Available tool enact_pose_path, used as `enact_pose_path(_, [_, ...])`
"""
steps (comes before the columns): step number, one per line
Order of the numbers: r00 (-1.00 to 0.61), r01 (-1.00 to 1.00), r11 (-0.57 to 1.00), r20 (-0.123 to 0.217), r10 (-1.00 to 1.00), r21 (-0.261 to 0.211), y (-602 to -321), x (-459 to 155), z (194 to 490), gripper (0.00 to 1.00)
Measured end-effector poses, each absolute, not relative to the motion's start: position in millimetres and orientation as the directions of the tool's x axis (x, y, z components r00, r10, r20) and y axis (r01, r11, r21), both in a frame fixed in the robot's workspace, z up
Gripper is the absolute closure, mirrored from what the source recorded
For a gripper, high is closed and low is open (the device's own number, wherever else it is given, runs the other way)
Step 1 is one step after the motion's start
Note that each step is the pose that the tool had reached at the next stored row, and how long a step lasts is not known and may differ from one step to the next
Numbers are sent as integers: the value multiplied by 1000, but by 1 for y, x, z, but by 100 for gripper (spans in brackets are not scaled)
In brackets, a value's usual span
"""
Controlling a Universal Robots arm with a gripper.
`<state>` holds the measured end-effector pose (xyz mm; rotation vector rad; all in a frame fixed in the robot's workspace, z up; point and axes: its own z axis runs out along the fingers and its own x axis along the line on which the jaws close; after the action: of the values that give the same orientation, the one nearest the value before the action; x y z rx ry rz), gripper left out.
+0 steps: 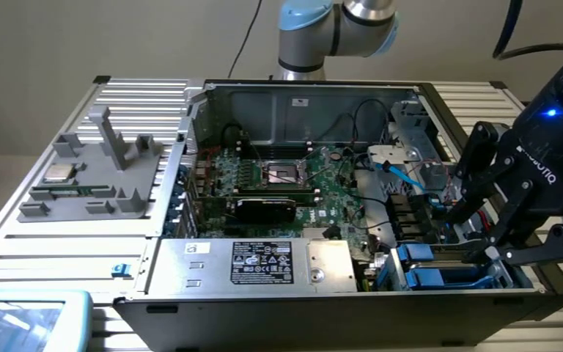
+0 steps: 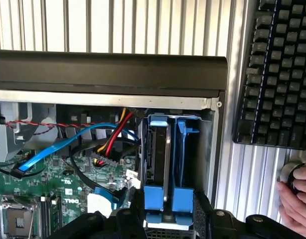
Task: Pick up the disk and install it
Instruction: 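Insert the first disk wire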
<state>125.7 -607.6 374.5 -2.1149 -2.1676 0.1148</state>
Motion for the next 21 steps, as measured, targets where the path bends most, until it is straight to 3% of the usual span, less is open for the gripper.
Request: enact_pose_path(21, [-23, 986, 23, 3, 1000, -163, -607, 141, 382, 49])
